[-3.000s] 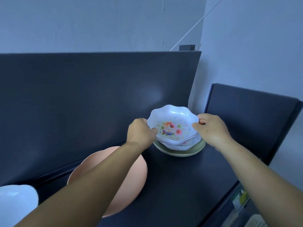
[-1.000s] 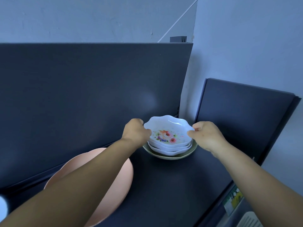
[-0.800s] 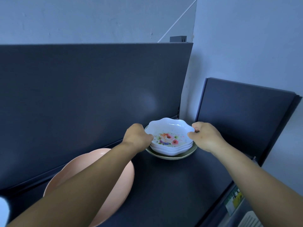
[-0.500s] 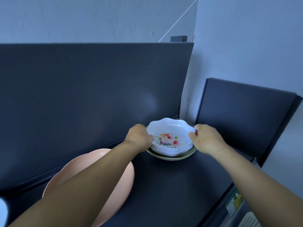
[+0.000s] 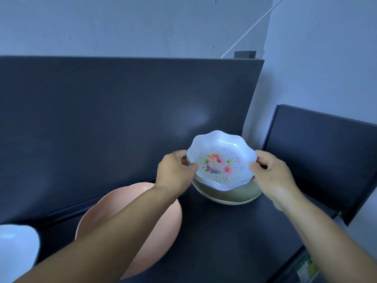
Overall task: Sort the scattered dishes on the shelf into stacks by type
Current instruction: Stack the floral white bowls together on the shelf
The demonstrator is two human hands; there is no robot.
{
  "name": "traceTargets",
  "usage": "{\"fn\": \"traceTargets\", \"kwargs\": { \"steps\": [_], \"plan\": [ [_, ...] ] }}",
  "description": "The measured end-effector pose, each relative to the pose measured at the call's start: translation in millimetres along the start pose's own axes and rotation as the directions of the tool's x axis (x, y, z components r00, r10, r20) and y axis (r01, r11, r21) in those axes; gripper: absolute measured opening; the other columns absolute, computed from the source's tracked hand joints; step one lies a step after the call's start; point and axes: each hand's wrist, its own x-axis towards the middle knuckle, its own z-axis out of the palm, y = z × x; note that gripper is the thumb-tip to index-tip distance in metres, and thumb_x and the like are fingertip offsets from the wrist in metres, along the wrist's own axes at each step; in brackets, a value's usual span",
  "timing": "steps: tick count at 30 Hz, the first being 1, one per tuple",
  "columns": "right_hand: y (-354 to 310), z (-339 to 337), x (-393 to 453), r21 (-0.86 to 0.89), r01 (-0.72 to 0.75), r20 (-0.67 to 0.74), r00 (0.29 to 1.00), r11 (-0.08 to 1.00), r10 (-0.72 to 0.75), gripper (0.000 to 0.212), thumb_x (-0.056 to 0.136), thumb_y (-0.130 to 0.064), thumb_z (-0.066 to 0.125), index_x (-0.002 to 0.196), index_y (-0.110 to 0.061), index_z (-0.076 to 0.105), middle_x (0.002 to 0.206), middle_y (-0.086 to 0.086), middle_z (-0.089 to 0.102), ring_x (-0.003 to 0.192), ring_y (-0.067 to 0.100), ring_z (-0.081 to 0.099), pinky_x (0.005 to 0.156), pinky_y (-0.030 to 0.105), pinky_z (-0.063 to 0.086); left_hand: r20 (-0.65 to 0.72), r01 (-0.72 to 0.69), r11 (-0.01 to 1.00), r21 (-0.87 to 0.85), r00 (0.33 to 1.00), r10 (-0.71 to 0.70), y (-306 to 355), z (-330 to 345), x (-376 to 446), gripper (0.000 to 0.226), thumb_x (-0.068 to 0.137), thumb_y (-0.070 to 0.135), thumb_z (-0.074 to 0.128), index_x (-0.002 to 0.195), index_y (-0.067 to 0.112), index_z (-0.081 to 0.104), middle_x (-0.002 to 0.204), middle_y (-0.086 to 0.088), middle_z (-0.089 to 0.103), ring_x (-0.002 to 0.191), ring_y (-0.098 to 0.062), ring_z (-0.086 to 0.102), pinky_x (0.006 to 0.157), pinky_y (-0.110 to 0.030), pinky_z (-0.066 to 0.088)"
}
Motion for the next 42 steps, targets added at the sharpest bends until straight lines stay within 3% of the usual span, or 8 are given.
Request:
{"fn": "traceTargets", "kwargs": {
  "steps": [2,6,11,16,20,28,33,42],
  "plan": [
    [-10.6,4.2,-6.2,0.038,0.029,0.019,0.999,0.999,-0.030,0.029,0.087,-0.012,0.050,0.087,-0.038,0.063,0.098,-0.009,0.071,0.093,0.021,0.065,0.090,0.049,0.054,-0.025,-0.021,0.999,-0.050,1.000,0.020,1.1,-14.3,-9.3,0.020,0.080,0.013,0.059,0.089,0.022,0.074,0.081,0.006,0.076,0.077,-0.016,0.070,0.071,-0.031,0.058],
    [-32.9,19.5,-21.8,0.082,0.048,0.060,0.997,0.995,-0.053,0.027,0.086,-0.017,0.054,0.089,-0.041,0.065,0.100,-0.013,0.071,0.097,0.020,0.067,0.092,0.048,0.053,-0.078,-0.045,0.997,-0.063,0.996,0.040,3.5,-50.3,-33.1,0.021,0.083,0.012,0.057,0.085,0.026,0.072,0.076,0.009,0.073,0.052,-0.008,0.051,0.048,-0.018,0.039],
    [-63.1,45.9,-55.7,0.096,0.086,0.129,0.987,0.992,-0.098,0.028,0.088,-0.020,0.054,0.107,-0.036,0.067,0.100,-0.012,0.070,0.097,0.021,0.066,0.089,0.039,0.053,-0.138,-0.049,0.998,-0.048,0.990,0.043,-3.4,-104.6,-71.4,0.022,0.084,0.011,0.058,0.086,0.027,0.073,0.083,0.010,0.075,0.082,-0.020,0.070,0.076,-0.036,0.057],
    [-99.5,79.5,-106.7,0.134,0.169,0.211,0.958,0.976,-0.195,0.025,0.089,-0.018,0.055,0.102,-0.038,0.065,0.089,-0.009,0.069,0.082,0.019,0.065,0.079,0.036,0.052,-0.226,-0.034,0.996,-0.081,0.974,0.015,-19.8,-165.8,-121.3,0.027,0.084,0.008,0.056,0.088,0.028,0.073,0.082,0.008,0.074,0.071,-0.022,0.067,0.073,-0.034,0.057],
    [-127.0,113.6,-156.0,0.154,0.191,0.296,0.927,0.969,-0.230,0.029,0.088,-0.018,0.054,0.108,-0.034,0.067,0.092,-0.011,0.069,0.086,0.022,0.066,0.077,0.036,0.053,-0.304,-0.014,0.993,-0.115,0.952,-0.022,-33.8,-219.5,-172.3,0.026,0.087,0.006,0.055,0.086,0.025,0.072,0.077,0.012,0.071,0.053,-0.005,0.056,0.047,-0.009,0.039],
    [-185.1,185.0,-284.0,0.217,0.213,0.434,0.853,0.953,-0.290,0.027,0.089,-0.017,0.053,0.108,-0.029,0.068,0.085,-0.010,0.067,0.076,0.027,0.061,0.063,0.031,0.044,-0.452,0.076,0.993,-0.094,0.885,-0.111,-66.0,-334.2,-295.9,0.025,0.085,0.008,0.057,0.086,0.026,0.073,0.087,0.004,0.074,0.084,-0.029,0.072,0.088,-0.050,0.056],
    [-218.5,228.2,-366.9,0.258,0.211,0.524,0.790,0.943,-0.320,0.029,0.089,-0.015,0.051,0.110,-0.028,0.068,0.095,-0.009,0.068,0.086,0.019,0.061,0.065,0.027,0.045,-0.559,0.123,0.988,-0.093,0.815,-0.154,-88.2,-401.0,-371.4,0.020,0.087,0.010,0.057,0.087,0.025,0.071,0.092,0.007,0.071,0.080,-0.030,0.074,0.063,-0.036,0.046],
    [-273.9,295.9,-494.8,0.359,0.235,0.630,0.653,0.903,-0.420,0.028,0.090,-0.015,0.051,0.106,-0.030,0.069,0.097,-0.014,0.070,0.094,0.020,0.064,0.082,0.036,0.051,-0.704,0.197,0.974,-0.113,0.675,-0.219,-112.7,-500.4,-490.3,0.029,0.084,0.009,0.058,0.085,0.034,0.073,0.082,0.012,0.073,0.080,-0.040,0.068,0.084,-0.048,0.056]
  ]
}}
